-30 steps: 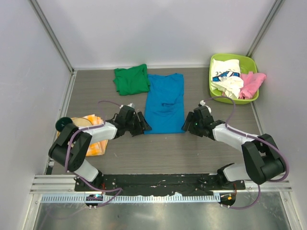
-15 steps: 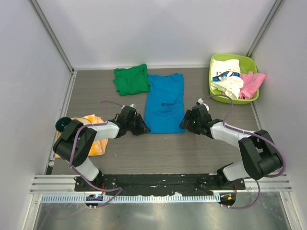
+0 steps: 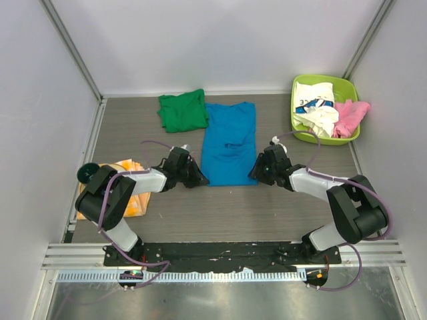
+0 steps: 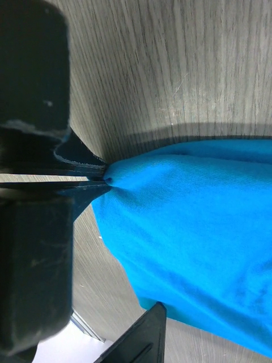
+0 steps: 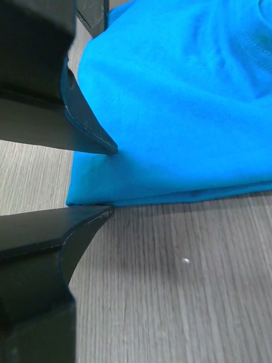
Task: Fold and stack the t-shirts
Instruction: Fold the tshirt
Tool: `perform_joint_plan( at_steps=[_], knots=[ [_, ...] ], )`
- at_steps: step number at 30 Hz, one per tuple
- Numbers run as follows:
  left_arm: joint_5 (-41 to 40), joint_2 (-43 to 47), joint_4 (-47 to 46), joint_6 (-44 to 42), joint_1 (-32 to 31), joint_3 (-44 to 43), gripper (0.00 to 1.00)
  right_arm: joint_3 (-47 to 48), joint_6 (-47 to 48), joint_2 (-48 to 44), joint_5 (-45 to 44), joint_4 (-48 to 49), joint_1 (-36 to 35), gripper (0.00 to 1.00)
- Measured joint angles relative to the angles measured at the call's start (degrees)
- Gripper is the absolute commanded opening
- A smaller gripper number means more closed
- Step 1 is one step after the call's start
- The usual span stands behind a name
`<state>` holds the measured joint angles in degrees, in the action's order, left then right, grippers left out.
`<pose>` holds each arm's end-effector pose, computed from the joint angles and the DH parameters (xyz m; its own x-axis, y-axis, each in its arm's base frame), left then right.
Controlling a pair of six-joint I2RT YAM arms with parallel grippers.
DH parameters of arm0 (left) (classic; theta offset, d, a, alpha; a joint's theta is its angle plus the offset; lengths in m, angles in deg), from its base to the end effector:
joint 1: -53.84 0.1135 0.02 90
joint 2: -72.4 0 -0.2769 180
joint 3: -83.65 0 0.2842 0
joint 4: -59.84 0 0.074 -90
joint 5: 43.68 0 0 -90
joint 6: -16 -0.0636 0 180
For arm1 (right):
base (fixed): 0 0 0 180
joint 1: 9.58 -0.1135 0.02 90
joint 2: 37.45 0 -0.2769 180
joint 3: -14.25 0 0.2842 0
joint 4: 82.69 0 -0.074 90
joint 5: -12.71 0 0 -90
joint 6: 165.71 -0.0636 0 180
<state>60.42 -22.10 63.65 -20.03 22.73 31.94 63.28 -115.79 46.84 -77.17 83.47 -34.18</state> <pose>0.2861 -0.1908 0.0979 -0.8871 -0.3808 -0.2610 -0.1240 0.7412 -0.6598 0.2860 0.1311 0.1210 -0.7947 0.3443 -0.5000 0.1230 0.8978 0.4228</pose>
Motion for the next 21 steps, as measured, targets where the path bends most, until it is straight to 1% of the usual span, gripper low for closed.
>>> perform_joint_plan(
  at_steps=[7, 10, 11, 12, 13, 21],
  knots=[
    [0.0, 0.0, 0.0, 0.0, 0.0, 0.0, 0.04, -0.7, -0.8, 0.0, 0.4, 0.9, -1.6, 0.40],
    [0.0, 0.0, 0.0, 0.0, 0.0, 0.0, 0.04, -1.5, -0.9, -0.4, 0.3, 1.4, -2.3, 0.26],
    [0.0, 0.0, 0.0, 0.0, 0.0, 0.0, 0.03, -1.9, -1.0, -0.6, 0.2, 1.5, -2.6, 0.13],
    [0.0, 0.0, -0.1, 0.0, 0.0, 0.0, 0.01, -2.3, -1.2, -0.8, 0.2, 1.5, -2.8, 0.06],
    [0.0, 0.0, -0.2, 0.0, 0.0, 0.1, 0.00, -2.8, -1.7, -1.0, 0.2, 1.4, -3.0, 0.01],
    [-0.5, 2.2, -3.3, 0.5, -0.4, 3.7, 0.00, -3.4, -2.4, -1.5, -1.2, 1.5, -4.0, 0.01]
  ],
)
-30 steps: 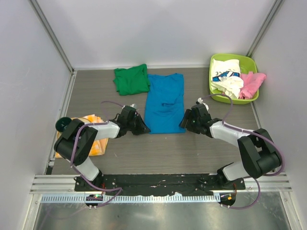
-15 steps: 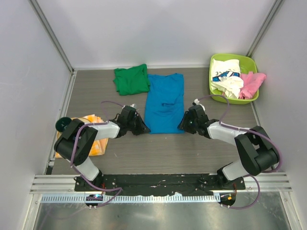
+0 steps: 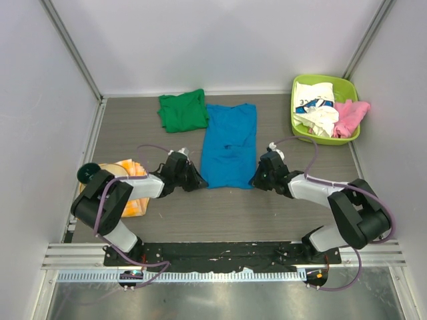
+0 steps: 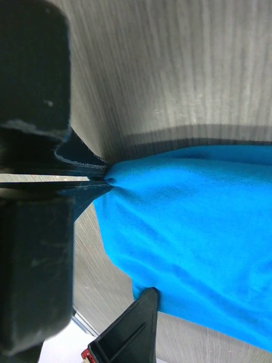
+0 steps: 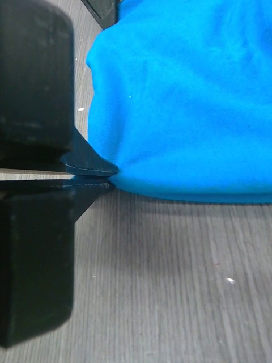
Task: Fold and stack the t-shirts
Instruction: Fold the tshirt
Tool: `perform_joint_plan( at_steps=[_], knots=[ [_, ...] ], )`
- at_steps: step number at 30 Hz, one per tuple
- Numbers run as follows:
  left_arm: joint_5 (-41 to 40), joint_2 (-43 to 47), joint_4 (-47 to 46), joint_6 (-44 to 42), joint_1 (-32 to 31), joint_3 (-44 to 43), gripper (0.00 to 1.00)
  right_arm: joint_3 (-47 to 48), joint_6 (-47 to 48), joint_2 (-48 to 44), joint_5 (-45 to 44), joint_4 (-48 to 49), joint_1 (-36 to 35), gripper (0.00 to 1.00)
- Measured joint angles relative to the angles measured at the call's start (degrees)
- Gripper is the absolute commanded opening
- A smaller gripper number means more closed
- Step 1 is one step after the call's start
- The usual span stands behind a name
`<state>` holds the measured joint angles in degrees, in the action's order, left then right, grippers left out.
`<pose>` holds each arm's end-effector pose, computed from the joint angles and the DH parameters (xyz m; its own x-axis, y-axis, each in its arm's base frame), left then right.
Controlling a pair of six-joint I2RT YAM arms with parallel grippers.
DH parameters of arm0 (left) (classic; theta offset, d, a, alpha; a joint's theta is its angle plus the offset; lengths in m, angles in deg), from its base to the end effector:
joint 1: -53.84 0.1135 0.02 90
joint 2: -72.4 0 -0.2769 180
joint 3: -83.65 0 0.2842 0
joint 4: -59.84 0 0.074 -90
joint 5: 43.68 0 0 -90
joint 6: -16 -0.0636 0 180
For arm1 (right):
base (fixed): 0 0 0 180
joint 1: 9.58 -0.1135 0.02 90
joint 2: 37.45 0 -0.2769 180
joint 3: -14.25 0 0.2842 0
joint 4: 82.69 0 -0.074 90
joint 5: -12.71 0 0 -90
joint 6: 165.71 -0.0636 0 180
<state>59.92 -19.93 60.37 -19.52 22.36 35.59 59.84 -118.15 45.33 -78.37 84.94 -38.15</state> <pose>0.2746 -0.1857 0.0961 -0.8781 -0.3900 -0.2774 -0.1115 0.7305 -0.6738 0.2648 0.1428 0.1117 -0.8087 0.3279 -0.4884 0.1061 0.8979 0.4271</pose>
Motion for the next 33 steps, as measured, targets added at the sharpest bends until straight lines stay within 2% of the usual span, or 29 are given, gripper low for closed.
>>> perform_joint_plan(
  at_steps=[9, 17, 23, 27, 30, 33],
  knots=[
    [-3.2, 6.3, -1.9, 3.2, -5.9, 7.0, 0.00, -5.9, -2.3, -8.5, -3.7, -3.1, -6.9, 0.01],
    [-10.5, 15.2, -0.9, 10.6, -20.6, 14.1, 0.00, -12.5, -7.5, -23.3, -7.7, -13.2, -16.1, 0.01],
    [-18.2, 28.3, 9.3, 16.3, -28.9, 19.2, 0.00, -14.0, -11.1, -31.9, -10.0, -20.4, -22.1, 0.01],
    [-21.8, 38.5, 19.7, 17.6, -31.5, 19.1, 0.00, -13.1, -12.0, -35.2, -11.1, -23.7, -24.7, 0.01],
    [-25.2, 44.8, 28.5, 17.0, -31.6, 15.4, 0.00, -9.2, -11.7, -35.1, -12.3, -26.0, -25.1, 0.01],
    [-28.6, 46.0, 34.8, 14.8, -31.6, 8.9, 0.00, -4.3, -10.4, -34.2, -14.2, -26.7, -25.1, 0.01]
  ],
)
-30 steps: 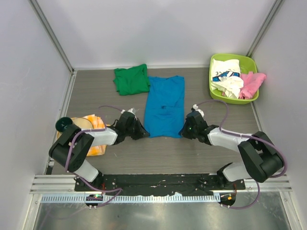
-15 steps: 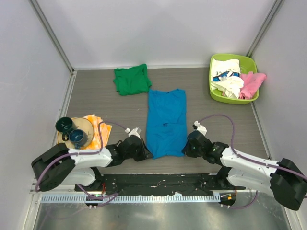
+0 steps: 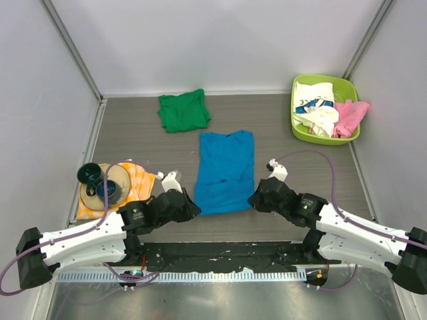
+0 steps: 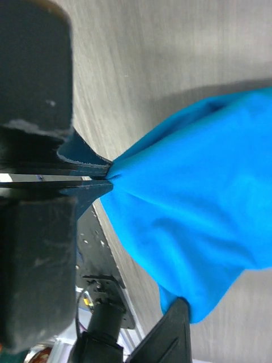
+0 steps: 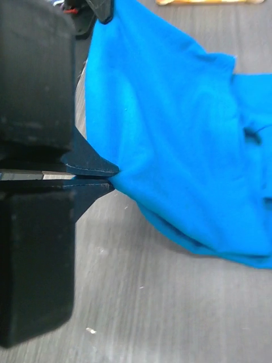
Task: Fold and stack the t-shirts
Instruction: Fold the tshirt
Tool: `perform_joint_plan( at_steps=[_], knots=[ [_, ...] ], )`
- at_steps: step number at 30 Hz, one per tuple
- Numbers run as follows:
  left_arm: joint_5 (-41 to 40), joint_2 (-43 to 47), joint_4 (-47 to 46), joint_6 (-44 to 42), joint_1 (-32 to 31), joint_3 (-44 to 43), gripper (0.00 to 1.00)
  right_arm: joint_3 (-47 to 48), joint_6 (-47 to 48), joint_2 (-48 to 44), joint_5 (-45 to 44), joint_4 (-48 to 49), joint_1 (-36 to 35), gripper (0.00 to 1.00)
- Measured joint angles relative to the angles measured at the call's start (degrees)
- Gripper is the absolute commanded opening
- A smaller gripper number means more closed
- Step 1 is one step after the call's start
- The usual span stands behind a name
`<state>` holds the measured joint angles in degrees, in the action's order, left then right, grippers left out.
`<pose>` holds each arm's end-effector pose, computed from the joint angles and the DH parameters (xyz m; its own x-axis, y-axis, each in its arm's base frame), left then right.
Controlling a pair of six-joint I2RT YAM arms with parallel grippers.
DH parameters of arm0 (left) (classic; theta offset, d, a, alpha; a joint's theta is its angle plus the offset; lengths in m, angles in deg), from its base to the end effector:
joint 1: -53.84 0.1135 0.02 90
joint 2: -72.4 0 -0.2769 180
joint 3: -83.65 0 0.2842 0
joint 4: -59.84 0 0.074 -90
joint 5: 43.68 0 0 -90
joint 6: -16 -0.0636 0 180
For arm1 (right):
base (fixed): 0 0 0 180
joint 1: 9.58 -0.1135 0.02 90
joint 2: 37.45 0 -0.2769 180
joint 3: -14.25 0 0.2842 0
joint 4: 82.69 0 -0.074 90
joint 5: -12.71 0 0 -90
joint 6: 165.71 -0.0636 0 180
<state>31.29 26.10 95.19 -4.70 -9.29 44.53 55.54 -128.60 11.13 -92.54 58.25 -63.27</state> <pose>0.1098 -0.1803 0.1866 -0.8331 -0.3546 -0.4245 -0.0118 0.7786 -0.6274 0.1391 0.1610 0.1871 -0.7928 0.2205 -0.5682 -0.0625 0.8980 0.4356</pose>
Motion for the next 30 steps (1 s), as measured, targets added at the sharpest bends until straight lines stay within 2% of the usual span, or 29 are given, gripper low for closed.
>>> perform_joint_plan(
  at_steps=[6, 14, 24, 30],
  knots=[
    [-4.3, -4.5, 4.1, -8.0, 2.6, -11.7, 0.00, 6.6, 4.6, 5.2, -4.9, 2.0, 0.0, 0.01],
    [-1.7, -14.5, 1.7, -17.3, 13.0, -15.4, 0.00, 11.7, 9.6, 12.3, -9.6, 5.0, 1.2, 0.01],
    [5.8, -26.8, -6.5, -23.8, 22.5, -23.6, 0.00, 14.8, 13.7, 20.7, -5.8, 12.3, 15.2, 0.01],
    [9.1, -34.1, -9.0, -25.7, 26.0, -30.0, 0.00, 18.4, 15.3, 26.4, -2.8, 14.6, 20.0, 0.01]
  ],
)
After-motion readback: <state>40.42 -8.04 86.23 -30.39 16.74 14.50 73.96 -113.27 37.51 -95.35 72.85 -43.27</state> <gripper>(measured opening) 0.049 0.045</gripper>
